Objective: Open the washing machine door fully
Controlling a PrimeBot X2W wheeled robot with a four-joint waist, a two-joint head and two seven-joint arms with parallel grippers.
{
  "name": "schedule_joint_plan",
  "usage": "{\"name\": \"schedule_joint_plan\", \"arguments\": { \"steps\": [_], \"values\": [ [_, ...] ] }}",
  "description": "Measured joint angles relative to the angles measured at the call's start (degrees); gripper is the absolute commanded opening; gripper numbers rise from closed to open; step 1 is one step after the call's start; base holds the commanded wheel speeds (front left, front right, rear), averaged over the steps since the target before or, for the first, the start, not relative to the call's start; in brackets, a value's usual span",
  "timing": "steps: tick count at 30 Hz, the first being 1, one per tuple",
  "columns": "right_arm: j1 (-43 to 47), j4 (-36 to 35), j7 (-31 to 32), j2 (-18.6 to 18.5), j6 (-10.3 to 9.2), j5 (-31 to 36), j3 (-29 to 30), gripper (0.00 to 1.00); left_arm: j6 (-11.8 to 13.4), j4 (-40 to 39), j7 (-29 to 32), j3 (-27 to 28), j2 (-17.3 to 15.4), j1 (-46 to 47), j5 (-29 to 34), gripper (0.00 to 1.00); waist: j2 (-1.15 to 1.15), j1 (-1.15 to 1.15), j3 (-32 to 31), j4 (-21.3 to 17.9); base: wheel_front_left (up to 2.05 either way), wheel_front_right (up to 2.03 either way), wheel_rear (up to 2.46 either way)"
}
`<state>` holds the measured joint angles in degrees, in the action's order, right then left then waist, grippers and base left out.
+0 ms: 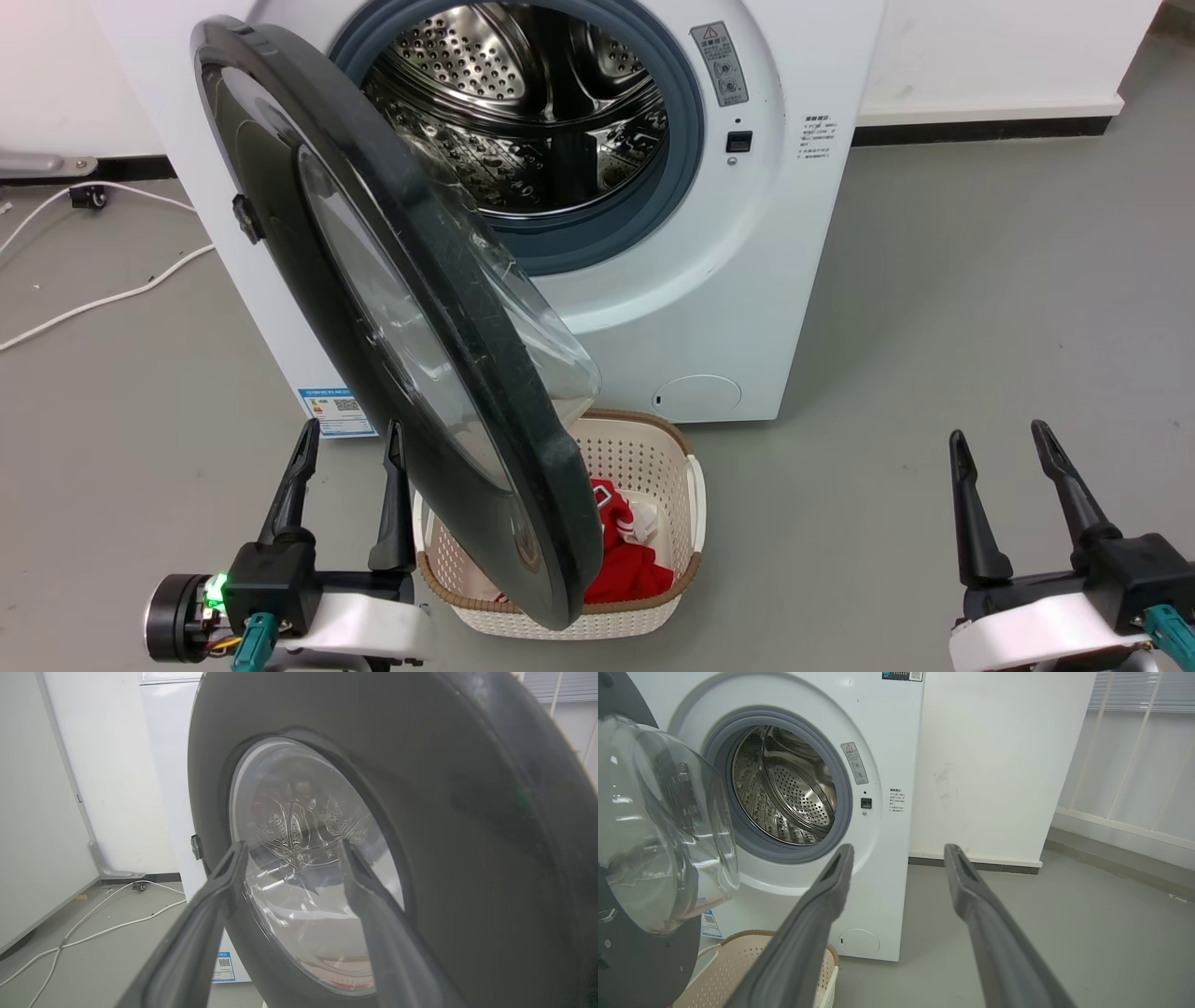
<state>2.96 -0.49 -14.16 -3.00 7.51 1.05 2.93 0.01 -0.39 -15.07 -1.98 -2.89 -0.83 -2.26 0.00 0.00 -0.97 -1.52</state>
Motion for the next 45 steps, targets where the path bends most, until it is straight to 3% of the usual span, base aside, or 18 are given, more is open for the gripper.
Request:
{"name": "schedule_joint_plan", "arguments": {
  "steps": [9, 11, 21, 24, 33, 39, 45],
  "values": [
    [-0.5, 1.6, -0.5, 0.0, 0.00, -2.6, 0.1, 1.00, -0.2, -0.1, 0.0, 0.1, 0.0, 0.1, 0.2, 1.00, 0.00, 0.00, 0.2, 0.0, 0.00, 0.00, 0.00],
    [-0.7, 1.7, -0.5, 0.0, 0.00, -3.2, 0.0, 1.00, -0.4, -0.1, 0.0, 0.1, 0.0, 0.1, 0.2, 0.00, 0.00, 0.00, 0.3, 0.0, 0.00, 0.00, 0.00],
    [-0.9, 2.2, -0.8, 0.0, 0.00, -4.1, 0.1, 1.00, -0.5, -3.5, 0.0, 0.1, 0.0, 0.9, 0.0, 0.00, 0.00, 0.00, 0.4, 0.0, 0.00, 0.00, 0.00],
    [-0.9, 2.3, -0.8, 0.0, 0.00, -4.2, 0.2, 1.00, 0.0, -8.2, 0.0, 0.5, 0.0, 1.9, -2.2, 0.00, 0.00, 0.00, 0.5, 0.1, 0.00, 0.00, 0.00],
    [-1.0, 2.7, -0.9, 0.0, 0.00, -5.1, 0.1, 1.00, 0.6, -26.5, 0.0, -0.5, 0.0, 6.3, 0.3, 0.00, 0.00, 0.00, 0.8, 0.2, 0.00, 0.00, 0.00],
    [-1.3, 2.7, -0.9, 0.0, 0.00, -5.2, 0.0, 1.00, -0.8, -34.8, -0.1, -6.7, 0.0, 8.7, 2.1, 0.00, 0.00, 0.00, 1.0, 0.0, 0.00, 0.00, 0.00],
    [-1.3, 3.2, -0.9, 0.0, 0.00, -5.6, -0.1, 1.00, -5.1, -31.8, -0.1, -16.9, -1.0, 6.4, 1.9, 0.00, 0.00, 0.00, 0.7, -0.2, 0.00, 0.00, 0.00]
  ]
}}
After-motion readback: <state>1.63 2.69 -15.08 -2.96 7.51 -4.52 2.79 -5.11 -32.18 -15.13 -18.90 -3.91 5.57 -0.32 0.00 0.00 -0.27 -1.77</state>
